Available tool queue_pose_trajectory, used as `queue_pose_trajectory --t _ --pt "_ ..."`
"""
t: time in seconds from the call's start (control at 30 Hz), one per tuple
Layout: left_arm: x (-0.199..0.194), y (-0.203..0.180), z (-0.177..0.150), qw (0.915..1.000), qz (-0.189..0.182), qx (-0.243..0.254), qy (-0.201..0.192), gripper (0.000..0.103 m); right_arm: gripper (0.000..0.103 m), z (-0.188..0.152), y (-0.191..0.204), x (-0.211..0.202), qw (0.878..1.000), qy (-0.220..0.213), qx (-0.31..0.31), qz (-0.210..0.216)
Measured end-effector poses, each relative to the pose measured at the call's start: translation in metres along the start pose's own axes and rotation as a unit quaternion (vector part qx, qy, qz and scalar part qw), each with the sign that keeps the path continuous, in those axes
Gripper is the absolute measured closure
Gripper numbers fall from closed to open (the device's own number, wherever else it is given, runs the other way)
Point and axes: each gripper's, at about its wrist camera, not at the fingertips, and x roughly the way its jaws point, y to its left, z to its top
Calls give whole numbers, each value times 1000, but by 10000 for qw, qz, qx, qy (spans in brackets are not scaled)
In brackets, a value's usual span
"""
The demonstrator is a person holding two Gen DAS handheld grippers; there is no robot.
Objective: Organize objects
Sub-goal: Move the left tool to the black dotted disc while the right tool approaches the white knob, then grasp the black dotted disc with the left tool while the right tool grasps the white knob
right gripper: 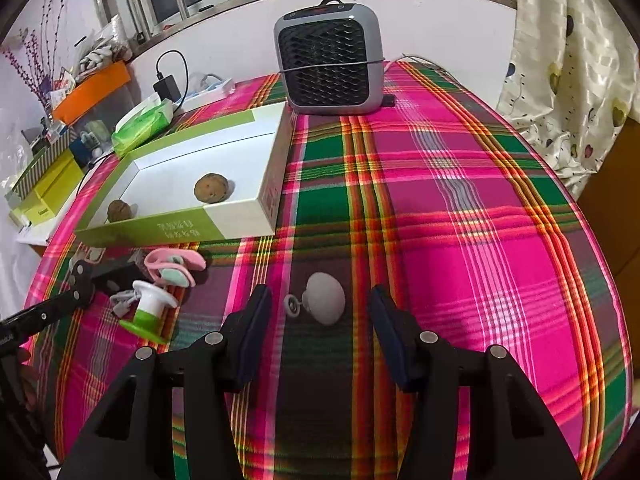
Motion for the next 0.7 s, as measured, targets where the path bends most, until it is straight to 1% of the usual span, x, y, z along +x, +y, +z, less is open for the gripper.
queue_pose_trajectory --t 0.13,0.27,0.4,0.57,0.6,0.7 --pt "5 -1 6 10000 49 -13 0 68 51 3 1 3 10000 6 -28 32" --pt "11 -1 12 10000 62 -49 -3 68 51 5 3 4 10000 26 -69 -59" --pt "12 -2 13 10000 74 -35 -16 68 51 4 5 4 9998 39 -131 -137" --pt "12 -2 13 10000 80 -38 -12 68 51 5 4 4 9999 34 -114 -117" --pt "11 -2 12 10000 85 -44 -7 69 51 5 4 4 9998 36 -119 -124" --pt "12 -1 14 9998 170 -39 -14 76 52 5 5 3 9998 35 -121 -160"
